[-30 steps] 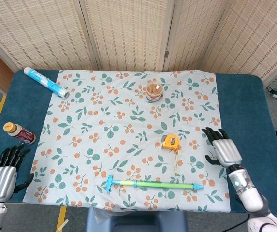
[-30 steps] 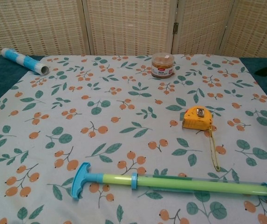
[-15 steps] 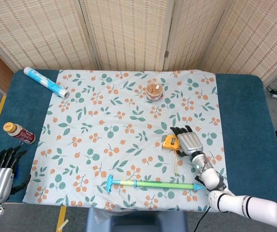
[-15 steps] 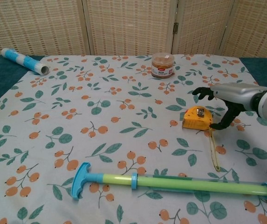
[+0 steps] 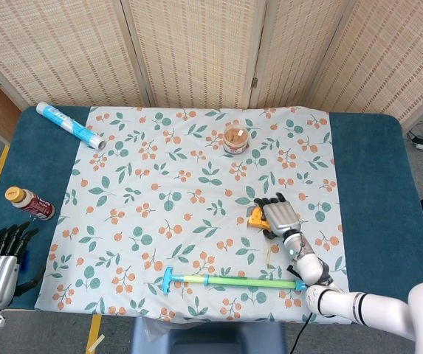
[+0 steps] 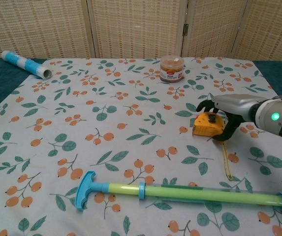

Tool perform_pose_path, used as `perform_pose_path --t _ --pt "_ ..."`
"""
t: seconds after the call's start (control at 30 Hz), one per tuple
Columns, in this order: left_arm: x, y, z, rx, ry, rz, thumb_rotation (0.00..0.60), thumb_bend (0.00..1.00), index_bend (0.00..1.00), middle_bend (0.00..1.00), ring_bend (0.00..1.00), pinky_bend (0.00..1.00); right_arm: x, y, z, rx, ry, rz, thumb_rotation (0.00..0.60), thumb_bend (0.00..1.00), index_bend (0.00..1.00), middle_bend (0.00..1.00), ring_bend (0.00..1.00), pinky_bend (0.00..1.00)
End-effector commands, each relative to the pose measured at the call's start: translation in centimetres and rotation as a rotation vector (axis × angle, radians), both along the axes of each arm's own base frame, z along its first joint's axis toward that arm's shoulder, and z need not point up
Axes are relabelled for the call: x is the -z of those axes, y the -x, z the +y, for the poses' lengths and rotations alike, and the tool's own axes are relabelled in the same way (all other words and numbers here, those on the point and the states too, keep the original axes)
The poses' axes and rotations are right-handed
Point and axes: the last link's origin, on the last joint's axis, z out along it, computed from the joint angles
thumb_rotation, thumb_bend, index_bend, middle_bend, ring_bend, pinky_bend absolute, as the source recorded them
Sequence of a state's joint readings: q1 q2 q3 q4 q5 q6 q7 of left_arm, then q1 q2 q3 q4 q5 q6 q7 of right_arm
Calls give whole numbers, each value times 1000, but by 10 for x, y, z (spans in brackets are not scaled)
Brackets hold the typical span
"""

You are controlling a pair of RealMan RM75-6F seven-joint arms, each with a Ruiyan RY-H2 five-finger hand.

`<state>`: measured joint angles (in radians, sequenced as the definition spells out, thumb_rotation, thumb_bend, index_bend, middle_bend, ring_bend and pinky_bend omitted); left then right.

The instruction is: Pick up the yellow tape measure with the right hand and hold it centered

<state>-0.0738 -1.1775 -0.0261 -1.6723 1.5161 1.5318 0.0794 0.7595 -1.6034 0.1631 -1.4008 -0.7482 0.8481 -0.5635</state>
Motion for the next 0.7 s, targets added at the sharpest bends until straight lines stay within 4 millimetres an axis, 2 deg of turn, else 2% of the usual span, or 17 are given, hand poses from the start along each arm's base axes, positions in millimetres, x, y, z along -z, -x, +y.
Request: perform_pose_path --t 0.03,0.2,0.27,0.43,0.53,0.7 --pt "0 -1 1 4 0 -2 600 363 179 99 58 0 3 -3 -1 -3 1 -3 600 362 246 253 203 44" --pt "1 -6 6 31 2 -47 600 363 187 99 59 0 4 -7 -2 -13 31 -30 600 363 501 435 308 70" --pt "3 -15 12 69 5 -83 600 363 197 99 63 0 1 -9 0 -8 53 -69 600 363 542 476 340 82" --pt "13 -45 33 187 35 -170 600 364 212 104 81 0 -13 -16 7 6 76 -195 600 364 560 496 359 90" --pt "19 -73 50 272 53 -218 600 363 212 104 82 0 -20 -24 14 18 97 -308 600 364 568 505 370 90" --pt "32 -115 70 395 74 -249 600 363 213 104 83 0 -17 -38 22 22 119 -506 600 365 573 509 397 123"
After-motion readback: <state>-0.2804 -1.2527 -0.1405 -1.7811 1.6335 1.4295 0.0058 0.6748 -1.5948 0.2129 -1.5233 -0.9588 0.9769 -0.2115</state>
